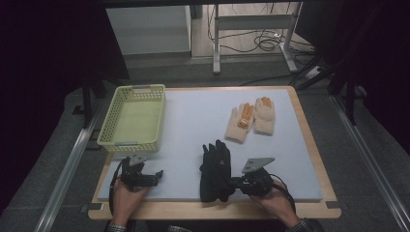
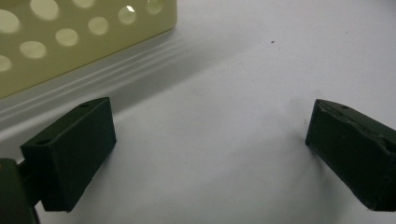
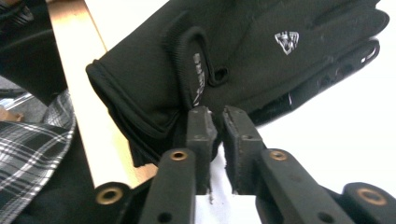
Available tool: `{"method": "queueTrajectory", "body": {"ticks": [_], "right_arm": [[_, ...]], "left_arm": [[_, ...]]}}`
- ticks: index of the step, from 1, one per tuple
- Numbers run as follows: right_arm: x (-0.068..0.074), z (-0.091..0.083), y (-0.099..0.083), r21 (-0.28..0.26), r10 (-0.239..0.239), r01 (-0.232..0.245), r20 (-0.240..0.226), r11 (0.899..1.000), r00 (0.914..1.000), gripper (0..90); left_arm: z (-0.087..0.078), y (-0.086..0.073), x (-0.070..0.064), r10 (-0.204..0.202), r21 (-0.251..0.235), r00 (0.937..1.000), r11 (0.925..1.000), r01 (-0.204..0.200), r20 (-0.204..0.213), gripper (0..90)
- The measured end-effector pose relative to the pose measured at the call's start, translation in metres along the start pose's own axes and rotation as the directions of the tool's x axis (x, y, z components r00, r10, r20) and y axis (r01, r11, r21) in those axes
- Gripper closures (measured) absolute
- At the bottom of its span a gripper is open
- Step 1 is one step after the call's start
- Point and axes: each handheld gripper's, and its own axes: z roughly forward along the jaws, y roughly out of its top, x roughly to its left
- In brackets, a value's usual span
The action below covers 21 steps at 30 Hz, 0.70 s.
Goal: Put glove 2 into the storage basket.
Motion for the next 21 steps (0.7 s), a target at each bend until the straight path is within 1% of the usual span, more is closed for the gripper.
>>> {"method": "queueTrajectory", "body": {"ticks": [2, 3, 4, 5, 6, 7, 8, 9, 10, 11, 13, 14, 17, 18, 19, 20, 21], "right_arm": [[0.0, 0.0, -0.002, -0.009, 0.007, -0.007, -0.008, 1.0, 0.9999, 81.7], [0.0, -0.001, -0.002, -0.024, 0.012, -0.013, -0.023, 1.0, 0.9997, 80.6], [0.0, -0.001, -0.002, -0.024, 0.012, -0.013, -0.023, 1.0, 0.9997, 80.6], [0.001, -0.003, -0.001, -0.033, 0.013, -0.014, -0.027, 0.999, 0.9996, 78.9], [0.005, -0.006, 0.003, -0.039, 0.008, -0.01, -0.043, 0.999, 0.9991, 73.2], [0.005, -0.006, 0.003, -0.039, 0.008, -0.01, -0.043, 0.999, 0.9991, 73.2], [0.013, -0.009, 0.009, -0.037, -0.009, 0.007, -0.058, 0.999, 0.9983, 67.3], [0.018, -0.01, 0.013, -0.037, -0.022, 0.02, -0.058, 0.999, 0.9981, 64.9], [0.023, -0.011, 0.016, -0.037, -0.04, 0.038, -0.06, 0.999, 0.9974, 63.5], [0.023, -0.011, 0.016, -0.037, -0.04, 0.038, -0.06, 0.999, 0.9974, 63.5], [0.03, -0.016, 0.024, -0.046, -0.066, 0.063, -0.069, 0.997, 0.9954, 61.5], [0.032, -0.02, 0.031, -0.057, -0.077, 0.073, -0.067, 0.996, 0.9947, 61.3], [0.03, -0.021, 0.036, -0.059, -0.077, 0.073, -0.063, 0.996, 0.9951, 62.6], [0.027, -0.014, 0.038, -0.051, -0.064, 0.061, -0.074, 0.997, 0.9952, 65.6], [0.027, -0.014, 0.038, -0.051, -0.064, 0.061, -0.074, 0.997, 0.9952, 65.6], [0.026, 0.0, 0.04, -0.023, -0.051, 0.049, -0.102, 0.999, 0.9935, 68.7], [0.026, 0.0, 0.04, -0.023, -0.051, 0.049, -0.102, 0.999, 0.9935, 68.7]], "left_arm": [[0.0, 0.0, 0.0, 0.0, 0.0, 1.0, 1.0, 0.0, 0.0, 2.1], [0.0, 0.0, 0.0, 0.0, 0.0, 1.0, 1.0, 0.0, 0.0, 2.2], [0.0, 0.0, 0.0, 0.0, 0.0, 1.0, 1.0, 0.0, 0.0, 2.1], [0.0, 0.0, 0.0, 0.0, 0.0, 1.0, 1.0, 0.0, 0.0, 2.1], [0.0, 0.0, 0.0, -0.001, 0.0, 1.0, 1.0, 0.001, 0.0, 2.1], [0.0, 0.0, 0.0, -0.001, 0.0, 1.0, 1.0, 0.001, 0.0, 2.2], [0.0, 0.0, 0.0, 0.0, 0.0, 1.0, 1.0, 0.0, -0.001, 2.1], [0.0, 0.0, 0.0, 0.0, 0.0, 1.0, 1.0, 0.0, -0.001, 2.2], [0.0, 0.0, 0.0, -0.001, 0.0, 1.0, 1.0, 0.001, -0.001, 2.2], [0.0, 0.0, 0.0, -0.001, 0.0, 1.0, 1.0, 0.001, -0.001, 2.1], [0.0, 0.0, 0.0, -0.001, -0.001, 1.0, 1.0, 0.001, -0.001, 2.1], [0.0, 0.0, 0.0, -0.001, -0.001, 1.0, 1.0, 0.001, 0.0, 2.2], [0.0, 0.0, 0.0, -0.002, -0.001, 1.0, 1.0, 0.002, 0.0, 2.1], [0.0, 0.0, 0.0, -0.003, -0.002, 1.0, 1.0, 0.003, 0.0, 2.2], [0.0, 0.0, 0.0, -0.003, -0.002, 1.0, 1.0, 0.003, 0.0, 2.1], [0.0, 0.0, 0.0, -0.002, -0.001, 1.0, 1.0, 0.002, 0.0, 2.2], [0.0, 0.0, 0.0, -0.001, 0.0, 1.0, 1.0, 0.001, -0.001, 2.2]]}}
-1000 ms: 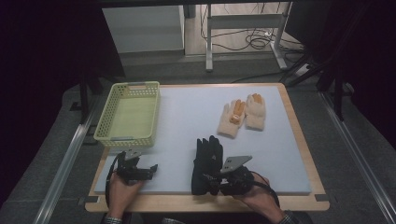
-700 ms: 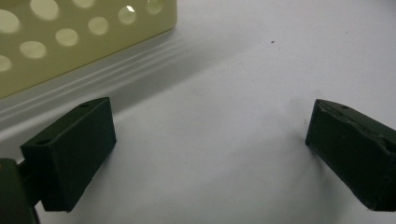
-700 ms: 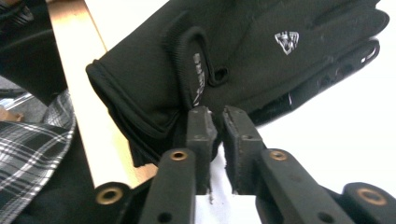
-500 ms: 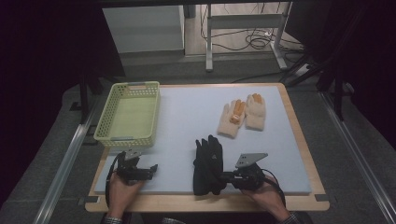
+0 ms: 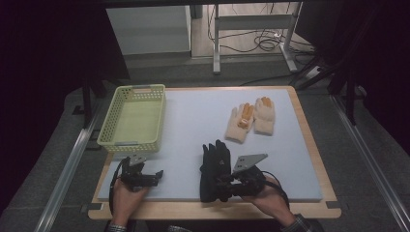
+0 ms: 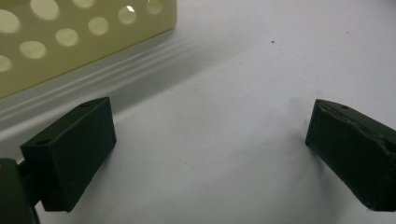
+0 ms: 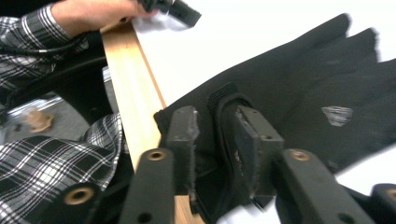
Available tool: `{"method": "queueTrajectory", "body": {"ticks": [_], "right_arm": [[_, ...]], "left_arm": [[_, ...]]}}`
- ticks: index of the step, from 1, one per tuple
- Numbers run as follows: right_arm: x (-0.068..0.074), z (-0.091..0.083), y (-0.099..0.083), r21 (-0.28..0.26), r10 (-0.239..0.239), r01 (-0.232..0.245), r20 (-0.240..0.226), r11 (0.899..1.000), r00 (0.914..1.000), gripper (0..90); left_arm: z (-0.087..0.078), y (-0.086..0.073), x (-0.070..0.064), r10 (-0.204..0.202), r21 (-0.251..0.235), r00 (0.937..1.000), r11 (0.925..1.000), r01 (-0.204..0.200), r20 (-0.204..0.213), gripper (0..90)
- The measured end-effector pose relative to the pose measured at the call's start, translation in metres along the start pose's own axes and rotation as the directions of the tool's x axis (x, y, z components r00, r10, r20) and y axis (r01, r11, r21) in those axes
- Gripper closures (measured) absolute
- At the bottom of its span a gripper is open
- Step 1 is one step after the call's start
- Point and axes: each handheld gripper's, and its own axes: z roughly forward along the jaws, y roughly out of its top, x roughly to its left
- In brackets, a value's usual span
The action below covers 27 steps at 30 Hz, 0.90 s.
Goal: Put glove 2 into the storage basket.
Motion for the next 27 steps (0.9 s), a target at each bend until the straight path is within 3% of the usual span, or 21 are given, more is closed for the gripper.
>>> {"method": "queueTrajectory", "body": {"ticks": [1, 2, 3, 7, 12, 14, 21, 24, 27], "right_arm": [[-0.001, 0.019, -0.001, 0.045, 0.002, -0.001, -0.004, 0.999, 1.0, 68.7], [-0.001, 0.019, -0.001, 0.045, 0.002, -0.001, -0.004, 0.999, 1.0, 68.7], [-0.001, 0.035, -0.003, 0.049, 0.007, -0.006, -0.02, 0.999, 0.9998, 68.6], [0.002, 0.053, 0.002, 0.036, -0.006, 0.006, -0.014, 0.999, 0.9999, 68.7], [0.001, 0.06, 0.003, 0.037, -0.011, 0.012, -0.011, 0.999, 0.9999, 68.6], [0.0, 0.054, 0.004, 0.018, -0.01, 0.01, -0.014, 1.0, 0.9999, 61.5], [-0.017, 0.013, -0.009, -0.018, 0.018, -0.017, 0.084, 1.0, 0.9963, 60.4], [-0.024, 0.001, -0.025, -0.009, 0.046, -0.045, 0.106, 0.999, 0.9933, 69.4], [-0.024, 0.003, -0.042, 0.037, 0.062, -0.066, 0.089, 0.997, 0.9941, 79.3]], "left_arm": [[0.0, 0.0, 0.0, 0.0, 0.0, 1.0, 1.0, 0.0, 0.0, 2.1], [0.0, 0.0, 0.0, 0.0, 0.0, 1.0, 1.0, 0.0, 0.0, 2.1], [0.0, 0.0, 0.0, 0.0, 0.0, 1.0, 1.0, 0.0, 0.0, 2.2], [0.0, 0.0, 0.0, 0.001, 0.001, 1.0, 1.0, -0.001, 0.0, 2.2], [0.0, 0.0, 0.0, 0.001, 0.001, 1.0, 1.0, -0.001, 0.0, 2.2], [0.0, 0.0, 0.0, 0.001, 0.001, 1.0, 1.0, -0.001, 0.001, 2.1], [0.0, 0.0, 0.0, 0.0, 0.001, 1.0, 1.0, 0.0, 0.0, 2.2], [0.0, 0.0, 0.0, 0.0, 0.001, 1.0, 1.0, 0.0, 0.0, 2.2], [0.0, 0.0, 0.0, 0.0, 0.001, 1.0, 1.0, 0.0, 0.0, 2.2]]}}
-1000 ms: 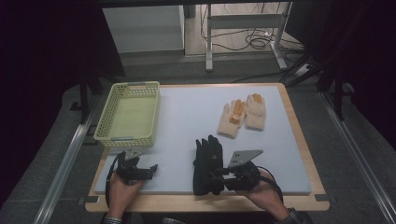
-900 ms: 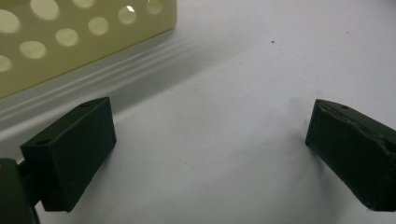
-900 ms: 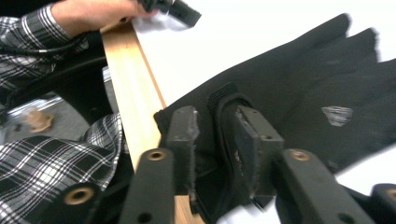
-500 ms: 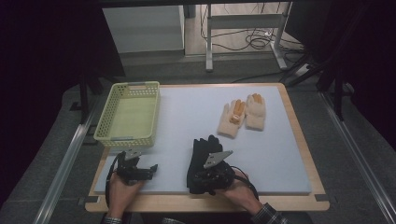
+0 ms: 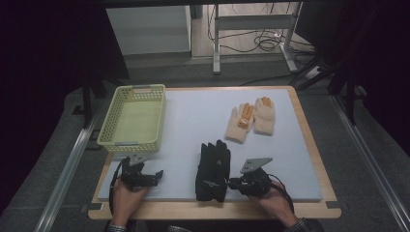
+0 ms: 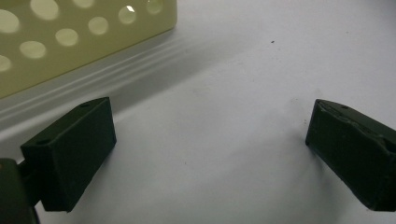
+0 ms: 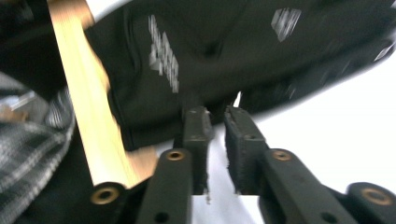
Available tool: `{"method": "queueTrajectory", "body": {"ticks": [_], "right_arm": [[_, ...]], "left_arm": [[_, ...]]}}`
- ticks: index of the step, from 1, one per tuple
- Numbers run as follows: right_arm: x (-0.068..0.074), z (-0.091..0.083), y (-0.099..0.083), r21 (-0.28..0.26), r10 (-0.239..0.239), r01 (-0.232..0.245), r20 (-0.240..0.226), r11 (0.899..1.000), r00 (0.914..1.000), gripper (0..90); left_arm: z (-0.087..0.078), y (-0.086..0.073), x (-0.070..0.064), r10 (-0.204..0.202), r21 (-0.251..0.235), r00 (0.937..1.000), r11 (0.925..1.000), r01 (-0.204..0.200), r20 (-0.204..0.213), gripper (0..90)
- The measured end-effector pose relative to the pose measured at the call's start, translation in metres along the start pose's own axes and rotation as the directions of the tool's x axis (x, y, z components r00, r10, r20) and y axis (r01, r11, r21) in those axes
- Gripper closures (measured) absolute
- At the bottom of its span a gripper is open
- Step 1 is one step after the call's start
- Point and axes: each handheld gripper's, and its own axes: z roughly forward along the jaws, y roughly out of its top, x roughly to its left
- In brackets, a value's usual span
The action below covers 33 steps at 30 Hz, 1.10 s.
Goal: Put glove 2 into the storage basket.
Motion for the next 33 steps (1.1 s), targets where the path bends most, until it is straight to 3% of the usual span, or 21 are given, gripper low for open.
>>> {"method": "queueTrajectory", "body": {"ticks": [2, 5, 12, 21, 25, 30, 33], "right_arm": [[0.003, 0.007, -0.007, 0.027, -0.016, 0.016, -0.005, 1.0, 0.9999, 80.8], [0.007, 0.017, -0.006, 0.009, -0.028, 0.028, -0.014, 1.0, 0.9995, 80.9], [0.015, 0.044, 0.013, -0.021, -0.063, 0.062, -0.025, 0.998, 0.9977, 78.7], [0.017, 0.079, 0.041, -0.049, -0.09, 0.09, -0.001, 0.995, 0.9959, 78.8], [0.018, 0.079, 0.042, -0.043, -0.093, 0.092, -0.006, 0.995, 0.9957, 74.9], [0.013, 0.061, 0.037, -0.054, -0.089, 0.09, 0.019, 0.994, 0.9958, 66.4], [-0.001, 0.045, 0.031, -0.06, -0.067, 0.071, 0.067, 0.996, 0.9955, 61.8]], "left_arm": [[0.0, 0.0, 0.0, 0.0, 0.0, 1.0, 1.0, 0.0, 0.0, 2.1], [0.0, 0.0, 0.0, 0.002, 0.001, 1.0, 1.0, -0.002, 0.003, 2.1], [-0.001, 0.001, 0.002, 0.015, 0.011, 0.9998, 0.9998, -0.015, 0.015, 2.4], [-0.002, 0.002, 0.004, 0.045, 0.028, 0.9987, 0.9985, -0.046, 0.024, 2.5], [-0.001, 0.003, 0.003, 0.037, 0.036, 0.999, 0.9986, -0.038, 0.024, 2.3], [-0.002, 0.003, 0.003, 0.036, 0.034, 0.999, 0.9988, -0.037, 0.026, 3.4], [-0.006, 0.007, -0.002, 0.055, 0.04, 0.9959, 0.9975, -0.058, 0.071, 5.8]]}}
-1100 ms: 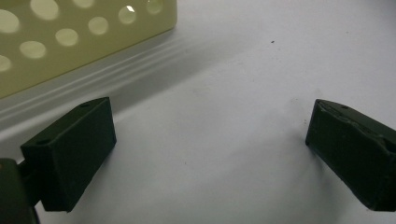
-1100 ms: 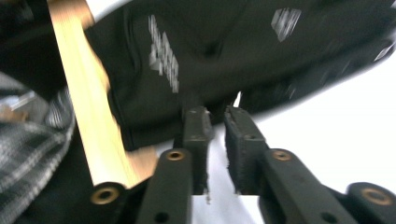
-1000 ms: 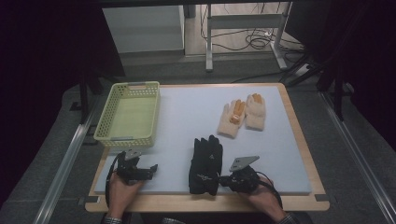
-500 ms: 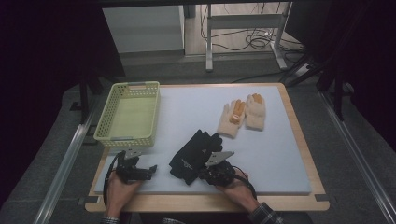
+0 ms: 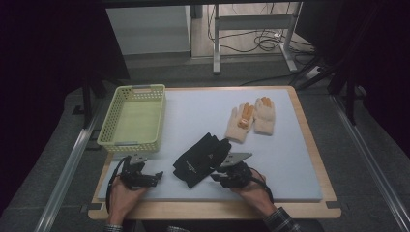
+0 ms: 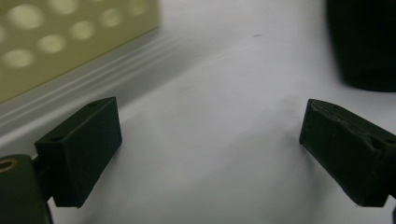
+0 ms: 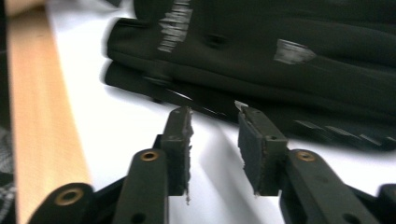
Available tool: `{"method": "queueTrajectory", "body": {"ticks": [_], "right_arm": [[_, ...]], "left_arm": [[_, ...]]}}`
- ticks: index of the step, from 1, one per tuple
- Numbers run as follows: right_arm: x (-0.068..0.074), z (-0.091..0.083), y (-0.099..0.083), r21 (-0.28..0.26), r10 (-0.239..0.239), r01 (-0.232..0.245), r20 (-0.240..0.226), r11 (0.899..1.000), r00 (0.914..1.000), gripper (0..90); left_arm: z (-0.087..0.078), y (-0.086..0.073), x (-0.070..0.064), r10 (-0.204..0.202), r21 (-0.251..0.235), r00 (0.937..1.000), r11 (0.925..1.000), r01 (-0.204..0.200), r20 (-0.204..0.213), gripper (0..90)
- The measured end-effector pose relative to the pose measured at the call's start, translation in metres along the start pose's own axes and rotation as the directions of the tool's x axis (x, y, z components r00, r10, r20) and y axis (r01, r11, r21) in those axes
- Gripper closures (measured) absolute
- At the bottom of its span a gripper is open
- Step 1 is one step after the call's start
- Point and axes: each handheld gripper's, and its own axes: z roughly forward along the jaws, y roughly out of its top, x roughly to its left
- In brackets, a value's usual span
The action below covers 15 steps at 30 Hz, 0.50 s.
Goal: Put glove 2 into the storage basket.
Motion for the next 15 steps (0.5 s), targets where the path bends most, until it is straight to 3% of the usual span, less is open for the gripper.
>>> {"method": "queueTrajectory", "body": {"ticks": [3, 7, 11, 15], "right_arm": [[-0.016, -0.014, -0.008, -0.01, 0.033, -0.032, 0.048, 0.999, 0.9983, 55.0], [-0.033, -0.03, -0.019, 0.002, 0.041, -0.042, 0.128, 0.999, 0.9909, 45.7], [-0.05, -0.042, -0.031, 0.011, 0.078, -0.082, 0.2, 0.997, 0.9766, 37.2], [-0.066, -0.051, -0.042, 0.004, 0.112, -0.117, 0.261, 0.993, 0.9588, 30.3]], "left_arm": [[-0.004, 0.006, -0.008, 0.018, -0.003, 0.9987, 0.9998, -0.018, 0.048, 3.5], [-0.01, 0.018, -0.019, 0.051, -0.012, 0.9913, 0.9987, -0.05, 0.121, 1.0], [-0.017, 0.033, -0.031, 0.088, -0.033, 0.9807, 0.996, -0.083, 0.175, 0.0], [-0.017, 0.052, -0.047, 0.133, -0.038, 0.9716, 0.9911, -0.128, 0.196, 0.0]]}}
